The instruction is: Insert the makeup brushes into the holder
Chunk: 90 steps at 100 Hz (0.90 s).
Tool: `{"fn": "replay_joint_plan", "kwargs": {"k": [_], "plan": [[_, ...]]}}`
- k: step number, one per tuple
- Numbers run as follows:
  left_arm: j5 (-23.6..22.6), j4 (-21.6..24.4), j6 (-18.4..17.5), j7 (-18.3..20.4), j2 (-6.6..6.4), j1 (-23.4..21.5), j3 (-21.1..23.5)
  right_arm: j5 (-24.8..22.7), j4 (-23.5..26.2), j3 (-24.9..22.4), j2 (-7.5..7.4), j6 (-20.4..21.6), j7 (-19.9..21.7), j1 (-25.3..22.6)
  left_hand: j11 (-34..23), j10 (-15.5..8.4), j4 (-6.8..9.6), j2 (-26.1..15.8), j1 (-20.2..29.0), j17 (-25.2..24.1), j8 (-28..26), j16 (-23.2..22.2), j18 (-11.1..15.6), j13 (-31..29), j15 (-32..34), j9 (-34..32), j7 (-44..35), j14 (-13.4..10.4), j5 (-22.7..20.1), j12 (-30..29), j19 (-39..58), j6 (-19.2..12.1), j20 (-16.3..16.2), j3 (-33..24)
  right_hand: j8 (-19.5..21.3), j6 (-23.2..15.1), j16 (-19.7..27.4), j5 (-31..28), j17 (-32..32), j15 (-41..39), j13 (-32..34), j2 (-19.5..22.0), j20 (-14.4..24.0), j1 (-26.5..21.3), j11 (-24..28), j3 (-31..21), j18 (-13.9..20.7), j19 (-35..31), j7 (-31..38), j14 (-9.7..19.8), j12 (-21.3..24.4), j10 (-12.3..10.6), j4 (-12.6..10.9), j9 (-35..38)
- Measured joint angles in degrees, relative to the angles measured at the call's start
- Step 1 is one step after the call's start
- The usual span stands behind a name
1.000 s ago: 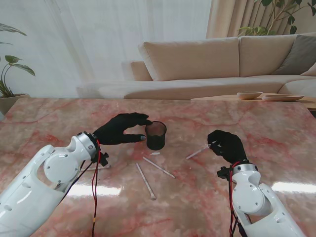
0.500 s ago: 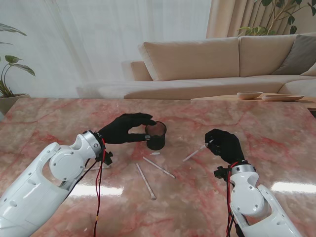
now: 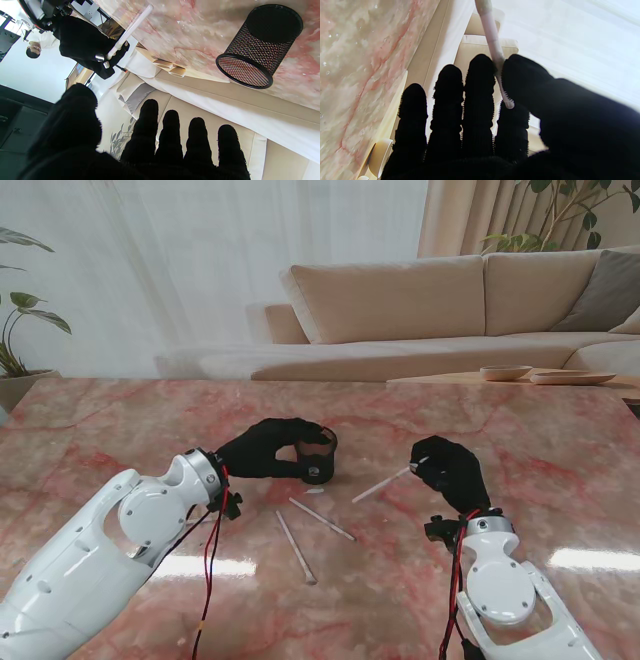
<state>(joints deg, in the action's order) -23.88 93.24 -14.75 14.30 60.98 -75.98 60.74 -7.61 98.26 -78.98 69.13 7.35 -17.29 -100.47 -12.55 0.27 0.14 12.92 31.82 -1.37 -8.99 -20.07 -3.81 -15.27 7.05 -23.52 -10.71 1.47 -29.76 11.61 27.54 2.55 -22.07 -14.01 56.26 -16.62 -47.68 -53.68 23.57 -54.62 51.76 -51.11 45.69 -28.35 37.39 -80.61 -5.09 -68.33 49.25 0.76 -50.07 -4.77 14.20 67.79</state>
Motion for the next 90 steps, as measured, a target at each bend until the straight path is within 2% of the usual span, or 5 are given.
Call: {"fn": "replay_joint_plan", "kwargs": {"k": [15, 28, 41, 59, 90], "plan": [[-0.76, -0.67, 0.36, -1.31, 0.25, 1.25, -2.15, -0.03, 0.64, 0.32, 0.05, 0.75, -0.06, -0.45, -2.94, 0.03, -3.87, 8.3, -1.56, -0.54, -0.91, -3.93, -1.33, -3.99, 2.48, -4.42, -2.47, 1.12, -3.66, 3.5, 5.77, 0.0, -3.81, -10.28, 0.0, 0.02, -0.02, 0.0, -0.02, -0.35, 0.0, 0.0, 0.06, -0.01, 0.0, 0.0, -0.01, 0.0, 0.01, -0.01, -0.07, 0.02, 0.0, 0.0], [-0.59, -1.46, 1.73, -4.96, 0.94, 2.12, -4.36, -0.02, 0.94, 0.79, 0.11, 1.55, -0.45, -0.56, -5.87, 0.97, -8.5, 18.21, -8.65, -0.54, -1.98, -14.5, -2.4, -6.98, 9.18, -7.84, -3.44, 3.88, -8.79, 10.09, 9.52, 0.0, -6.09, -27.24, 0.0, 0.02, -0.59, 0.0, -0.04, -0.39, 0.0, 0.0, 0.7, -0.01, 0.0, 0.0, -0.01, 0.0, 0.02, -0.01, -0.43, 0.02, 0.0, 0.0], [1.29, -2.07, 3.38, -5.39, 1.7, 3.22, -6.49, 0.08, 1.32, 1.14, 0.16, 2.12, -0.56, -0.62, -8.93, 2.15, -9.94, 25.76, -12.06, -0.61, -1.31, -24.18, -2.53, -7.08, 14.89, -7.86, -2.49, 5.06, -11.62, 15.78, 10.69, 0.0, -6.89, -40.1, 0.0, 0.02, -0.63, 0.0, -0.04, -0.43, 0.0, 0.0, 0.73, -0.01, 0.0, 0.0, -0.01, 0.0, 0.02, -0.01, -0.73, 0.03, 0.0, 0.0], [2.22, -2.95, 5.6, -5.4, 2.35, 5.31, -9.52, 0.13, 2.12, 1.39, 0.19, 2.62, -0.61, -0.8, -11.83, 2.85, -9.93, 26.31, -12.03, -0.59, -1.25, -30.93, -2.73, -8.59, 19.67, -9.11, -1.96, 5.77, -14.29, 18.83, 14.8, 0.0, -10.6, -41.42, 0.0, 0.02, -0.66, 0.0, -0.04, -0.44, 0.0, 0.0, 0.76, -0.01, 0.0, 0.0, -0.01, 0.0, 0.02, -0.01, -0.76, 0.03, 0.0, 0.01], [7.49, -5.0, 8.35, -5.0, 3.63, 8.35, -12.98, 0.22, 2.93, 2.0, 0.19, 2.83, -0.44, -0.73, -10.95, 2.86, -9.93, 26.31, -11.83, 1.18, -0.49, -28.18, -3.96, -13.33, 19.05, -13.55, -2.11, 5.89, -17.12, 17.35, 20.16, -0.8, -16.17, -42.06, 0.0, 0.02, -0.71, 0.0, -0.07, -0.55, 0.0, 0.0, 1.42, -0.01, 0.03, 0.0, -0.01, 0.0, 0.02, -0.01, -0.79, 0.03, 0.0, 0.0]]}}
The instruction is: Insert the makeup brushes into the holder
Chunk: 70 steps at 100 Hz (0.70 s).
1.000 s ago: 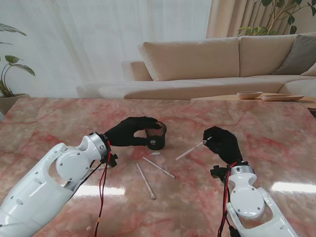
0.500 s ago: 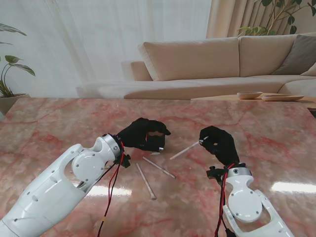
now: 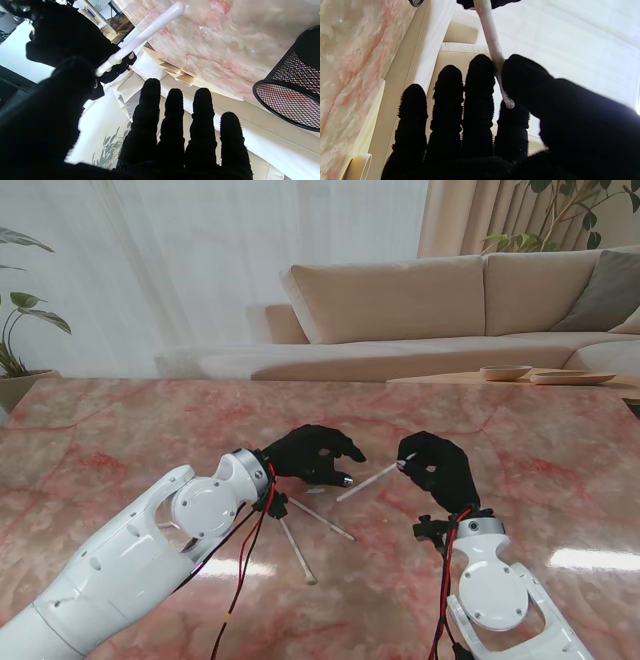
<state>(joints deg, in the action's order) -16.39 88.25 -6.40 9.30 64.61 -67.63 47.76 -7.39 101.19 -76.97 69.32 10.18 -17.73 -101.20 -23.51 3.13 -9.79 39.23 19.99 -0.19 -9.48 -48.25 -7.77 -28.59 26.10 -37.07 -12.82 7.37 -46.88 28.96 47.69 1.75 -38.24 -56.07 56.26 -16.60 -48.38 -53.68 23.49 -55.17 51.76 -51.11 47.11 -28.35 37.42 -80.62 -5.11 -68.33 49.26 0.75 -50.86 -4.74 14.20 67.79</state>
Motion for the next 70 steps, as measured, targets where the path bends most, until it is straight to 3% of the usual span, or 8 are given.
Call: {"fn": "replay_joint_plan", "kwargs": {"k": [18, 70], "plan": [[0.75, -1.05, -0.12, 0.79, 0.25, 1.65, -1.52, 0.15, -0.02, 0.74, -0.02, 0.04, 0.21, 0.57, 0.01, -0.04, 0.0, 0.06, 1.08, 0.56, 0.07, 0.01, -0.25, -2.61, 3.65, -1.45, -1.46, 0.12, -1.15, -0.33, 0.62, -0.72, -0.66, -1.21, 0.0, 0.0, 0.0, 0.0, -0.05, -0.02, 0.0, 0.0, 0.02, 0.0, 0.31, 0.0, 0.0, 0.0, 0.0, 0.0, 0.0, 0.01, 0.0, 0.0], [2.47, -2.25, 0.04, 2.2, 0.59, 3.46, -3.6, 0.62, -0.05, 1.71, 0.0, -0.18, 0.38, 1.02, -0.63, -0.21, 0.0, 0.09, 1.69, 0.41, -0.85, 0.25, -0.73, -4.01, 3.68, -5.29, -2.82, 0.65, -3.56, -0.41, 0.63, -2.32, -0.68, -1.3, 0.0, 0.0, -0.07, 0.0, -0.48, -0.18, 0.0, 0.0, 0.7, 0.0, 0.35, 0.0, 0.0, 0.0, 0.0, 0.0, -0.05, 0.01, 0.0, 0.0]]}}
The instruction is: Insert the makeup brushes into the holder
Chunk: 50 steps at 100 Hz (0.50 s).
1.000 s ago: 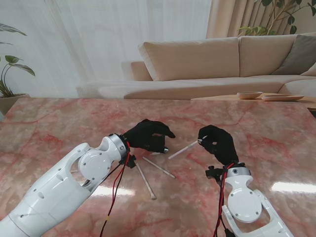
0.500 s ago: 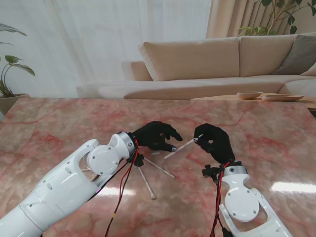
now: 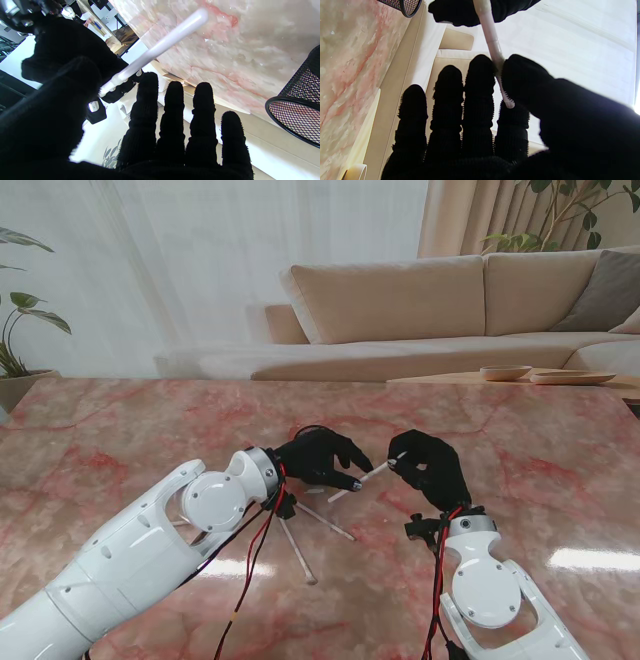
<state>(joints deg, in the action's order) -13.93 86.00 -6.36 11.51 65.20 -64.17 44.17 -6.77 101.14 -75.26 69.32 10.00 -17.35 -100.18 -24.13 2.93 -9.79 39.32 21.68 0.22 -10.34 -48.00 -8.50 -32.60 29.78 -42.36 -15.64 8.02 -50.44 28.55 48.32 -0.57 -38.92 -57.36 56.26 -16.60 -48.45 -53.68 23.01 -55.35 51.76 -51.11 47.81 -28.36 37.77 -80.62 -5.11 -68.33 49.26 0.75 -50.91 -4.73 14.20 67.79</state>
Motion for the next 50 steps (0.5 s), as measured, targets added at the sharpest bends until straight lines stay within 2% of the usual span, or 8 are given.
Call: {"fn": "replay_joint_plan", "kwargs": {"k": [16, 30, 37, 42, 50], "plan": [[0.06, -0.24, -0.13, 0.01, 0.11, 0.16, -0.15, 0.01, 0.04, 0.0, 0.0, -0.09, 0.07, -0.03, -1.94, -1.26, 0.0, 0.23, 0.53, -0.57, -0.87, 0.11, 0.0, -0.09, 0.01, -2.47, -2.12, 0.0, -2.96, 0.46, -0.04, -2.2, 0.23, -1.17, 0.0, 0.0, -0.5, 0.0, 0.0, -0.38, 0.0, 0.0, 0.01, 0.0, 0.01, 0.0, 0.0, 0.0, 0.0, 0.0, -0.02, 0.0, 0.0, 0.0], [-0.16, -0.63, -0.57, -0.58, 0.23, 0.31, -0.47, 0.22, 0.06, 0.02, 0.0, -0.18, 0.27, -0.07, -3.05, -1.82, -0.01, 0.57, 0.96, -0.61, -1.66, 0.11, -0.03, -2.89, 0.64, -4.75, -5.6, 0.2, -5.63, 1.84, -0.1, -4.07, 0.48, -1.18, 0.0, 0.01, -0.52, 0.0, -0.02, -0.43, 0.0, 0.0, 0.02, 0.0, 0.02, 0.0, 0.0, 0.0, 0.0, 0.0, -0.48, 0.0, 0.0, 0.0], [-0.35, -0.87, -0.76, -0.78, 0.28, 0.49, -0.74, 0.23, 0.06, 0.07, 0.0, -0.19, 0.36, -0.07, -3.65, -2.02, -2.8, 1.75, 3.73, -0.47, -1.91, 0.11, -0.08, -4.1, 1.37, -6.63, -6.77, 0.28, -6.48, 2.51, -0.11, -4.59, 0.49, -1.25, 0.0, 0.01, -0.52, 0.0, -0.04, -0.44, 0.0, 0.0, 0.02, 0.0, 0.02, 0.0, 0.0, 0.0, 0.0, 0.0, -0.49, 0.01, 0.0, 0.0], [-0.43, -1.02, -0.79, -0.81, 0.3, 0.66, -0.99, 0.24, 0.06, 0.11, 0.0, -0.19, 0.4, -0.07, -4.12, -2.02, -3.51, 1.75, 3.73, -0.42, -1.7, -0.18, -0.1, -4.3, 2.07, -7.44, -7.48, 0.36, -6.96, 2.74, -0.11, -4.82, 0.49, -1.11, 0.0, 0.01, -0.52, 0.0, -0.05, -0.45, 0.0, 0.0, 0.02, 0.0, 0.03, 0.0, 0.0, 0.0, 0.0, 0.0, -0.5, 0.01, 0.0, 0.0], [-0.48, -1.2, -0.76, -0.73, 0.32, 0.95, -1.35, 0.25, 0.06, 0.18, 0.0, -0.19, 0.41, -0.07, -4.17, -2.04, -3.57, 3.01, 3.73, -0.41, -1.6, -0.55, -0.12, -4.32, 2.76, -7.12, -8.39, 0.37, -7.12, 3.28, -0.11, -5.16, 0.49, -1.12, 0.0, 0.0, -0.53, 0.0, -0.06, -0.46, 0.0, 0.01, 0.03, 0.0, 0.1, 0.0, 0.0, 0.0, 0.0, 0.0, -0.53, 0.01, 0.0, 0.0]]}}
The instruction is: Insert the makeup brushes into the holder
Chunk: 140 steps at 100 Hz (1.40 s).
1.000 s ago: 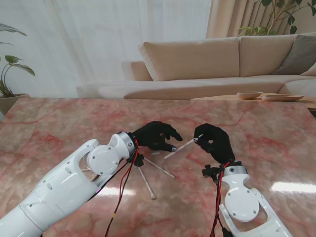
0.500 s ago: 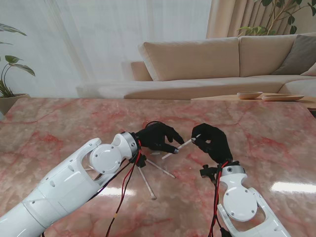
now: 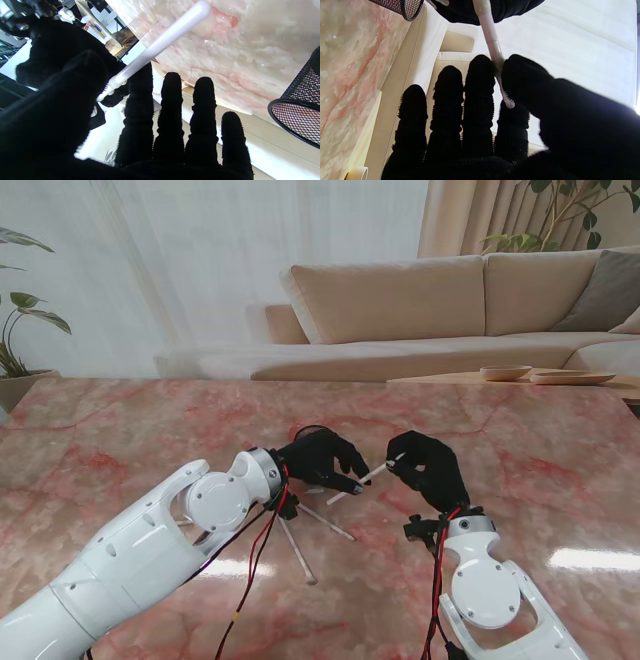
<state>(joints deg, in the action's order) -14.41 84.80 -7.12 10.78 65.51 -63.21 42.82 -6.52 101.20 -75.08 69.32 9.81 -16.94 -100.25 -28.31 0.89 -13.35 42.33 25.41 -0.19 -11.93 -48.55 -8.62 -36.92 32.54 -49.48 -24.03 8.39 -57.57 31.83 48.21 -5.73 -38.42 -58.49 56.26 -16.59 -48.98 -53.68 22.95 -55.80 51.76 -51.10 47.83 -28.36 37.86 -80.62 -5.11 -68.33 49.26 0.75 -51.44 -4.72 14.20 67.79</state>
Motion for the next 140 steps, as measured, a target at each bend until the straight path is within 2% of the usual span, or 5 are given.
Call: {"fn": "replay_joint_plan", "kwargs": {"k": [12, 58, 112, 127, 140], "plan": [[-0.02, -0.44, 0.0, -0.09, 0.18, 0.25, -0.24, 0.1, -0.01, 0.15, 0.0, 0.01, 0.0, 0.0, -0.8, -0.35, -2.32, 1.21, 3.73, 0.39, 2.49, -0.6, -0.11, -1.47, 0.12, -2.36, -4.88, 0.11, 0.0, 0.72, -0.01, -1.11, 0.0, 1.51, 0.0, 0.0, 0.0, 0.0, -0.01, -0.02, 0.0, 0.0, 0.01, 0.0, 0.26, 0.0, 0.0, 0.0, 0.0, 0.0, -0.21, 0.0, 0.0, 0.0], [-0.33, -1.29, -0.49, -0.8, 0.52, 0.48, -0.51, 0.42, -0.12, 0.49, -0.02, 0.01, 0.43, -0.01, -1.38, -0.99, -1.42, -1.71, 11.85, 1.3, 10.63, -1.97, -0.68, -5.58, 2.97, -12.85, -23.88, 0.16, -2.14, 12.54, 1.47, -4.16, 0.0, 11.21, 0.0, 0.0, -0.01, 0.0, -0.04, -0.6, 0.0, 0.03, 0.05, 0.0, 0.69, 0.0, 0.0, 0.0, 0.0, 0.0, -0.23, 0.01, 0.0, 0.0], [0.9, -2.29, -1.93, 1.19, 0.27, 1.43, -1.22, -0.45, -0.25, 0.42, -0.03, 0.07, -0.01, -0.1, 0.71, -0.91, -0.3, -8.09, 13.96, 0.41, -17.39, -4.05, -0.7, -4.75, 2.97, -11.69, -27.3, 0.18, 8.53, 22.06, 1.43, -2.79, 0.0, 13.8, -0.23, 0.05, -0.01, 0.0, -0.37, -0.57, -0.02, 0.06, 0.67, -0.57, 0.72, 0.23, 0.0, -0.01, 0.0, 0.0, -0.83, 0.12, 0.16, -0.2], [0.88, -2.68, -2.79, -0.37, 0.45, 1.09, -0.94, -1.06, -0.3, 0.1, 0.02, 0.22, -0.52, -0.3, 2.21, -0.91, -0.3, -8.26, 13.96, 0.4, -19.09, -4.17, -0.7, -4.75, 2.97, -11.69, -27.17, 0.18, 9.0, 22.15, 1.43, -2.78, -0.07, 13.79, -5.72, 0.3, -0.01, 0.78, -0.9, 2.68, -0.12, 2.14, 0.67, -2.63, -1.88, 3.5, 0.03, 0.07, 0.04, 0.0, 0.39, 0.12, 0.18, -1.45], [0.6, -3.18, -3.71, -3.19, 0.95, 0.29, -0.28, -1.36, -0.4, -0.41, 0.02, 0.68, -0.5, -0.5, 3.63, -0.9, -0.33, -8.09, 13.96, 0.49, -16.98, -4.17, -0.7, -5.01, 2.97, -11.96, -26.51, 0.18, 8.14, 21.36, 1.43, -2.79, -0.51, 13.79, -19.54, 2.01, 2.56, 2.96, -1.35, 9.18, -1.41, 4.52, 0.67, -3.1, -7.59, 4.18, 0.12, 0.19, 0.77, 0.04, 4.89, 0.12, 0.1, -3.03]]}}
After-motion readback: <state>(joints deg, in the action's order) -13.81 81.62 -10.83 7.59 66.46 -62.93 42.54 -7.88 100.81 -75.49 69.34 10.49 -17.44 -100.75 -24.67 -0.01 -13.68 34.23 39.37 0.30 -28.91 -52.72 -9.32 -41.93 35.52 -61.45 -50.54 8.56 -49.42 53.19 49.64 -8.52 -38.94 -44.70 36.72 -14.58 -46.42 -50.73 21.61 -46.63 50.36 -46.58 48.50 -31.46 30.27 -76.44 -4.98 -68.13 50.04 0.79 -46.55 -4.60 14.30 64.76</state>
